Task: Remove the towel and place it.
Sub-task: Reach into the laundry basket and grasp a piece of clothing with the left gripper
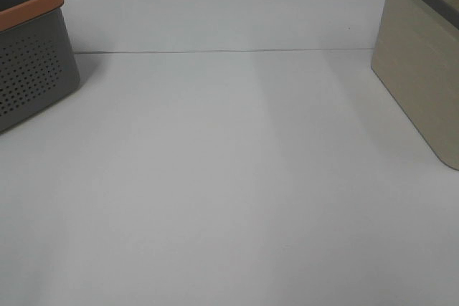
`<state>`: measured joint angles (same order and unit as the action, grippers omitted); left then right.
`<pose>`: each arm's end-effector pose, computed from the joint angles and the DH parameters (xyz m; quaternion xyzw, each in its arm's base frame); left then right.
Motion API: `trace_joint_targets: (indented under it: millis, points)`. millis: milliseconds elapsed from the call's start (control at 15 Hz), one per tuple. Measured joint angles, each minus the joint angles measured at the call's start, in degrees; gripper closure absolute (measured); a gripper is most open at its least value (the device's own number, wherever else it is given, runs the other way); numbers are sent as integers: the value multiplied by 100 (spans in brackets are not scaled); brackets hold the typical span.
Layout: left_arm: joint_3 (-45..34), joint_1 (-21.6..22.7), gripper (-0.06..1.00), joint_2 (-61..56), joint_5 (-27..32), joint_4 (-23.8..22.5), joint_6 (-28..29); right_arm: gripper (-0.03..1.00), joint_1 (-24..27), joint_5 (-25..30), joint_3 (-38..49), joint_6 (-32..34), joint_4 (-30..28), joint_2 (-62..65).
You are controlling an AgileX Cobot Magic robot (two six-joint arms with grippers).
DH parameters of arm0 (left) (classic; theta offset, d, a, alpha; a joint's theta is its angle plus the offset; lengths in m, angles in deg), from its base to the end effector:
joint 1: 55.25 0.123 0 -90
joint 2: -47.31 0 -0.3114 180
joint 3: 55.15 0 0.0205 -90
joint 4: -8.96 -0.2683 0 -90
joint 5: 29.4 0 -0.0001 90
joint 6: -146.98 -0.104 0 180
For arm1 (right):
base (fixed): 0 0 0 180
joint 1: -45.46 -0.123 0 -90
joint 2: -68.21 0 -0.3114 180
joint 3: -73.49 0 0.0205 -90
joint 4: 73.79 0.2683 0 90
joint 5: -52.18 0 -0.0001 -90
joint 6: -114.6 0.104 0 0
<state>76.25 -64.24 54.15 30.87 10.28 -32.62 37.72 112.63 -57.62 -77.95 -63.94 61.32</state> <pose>-0.0065 -0.0011 0.2840 0.0639 0.8442 -0.0550 0.5293 -0.0084 0.0145 0.2832 -0.1525 0.8321 0.0636 0.5294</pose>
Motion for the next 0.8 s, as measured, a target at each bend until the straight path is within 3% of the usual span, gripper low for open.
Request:
trace_joint_targets:
  millis: [800]
  points:
    - [0,0,13,0,0,0,0,24,0,0,0,0,0,0]
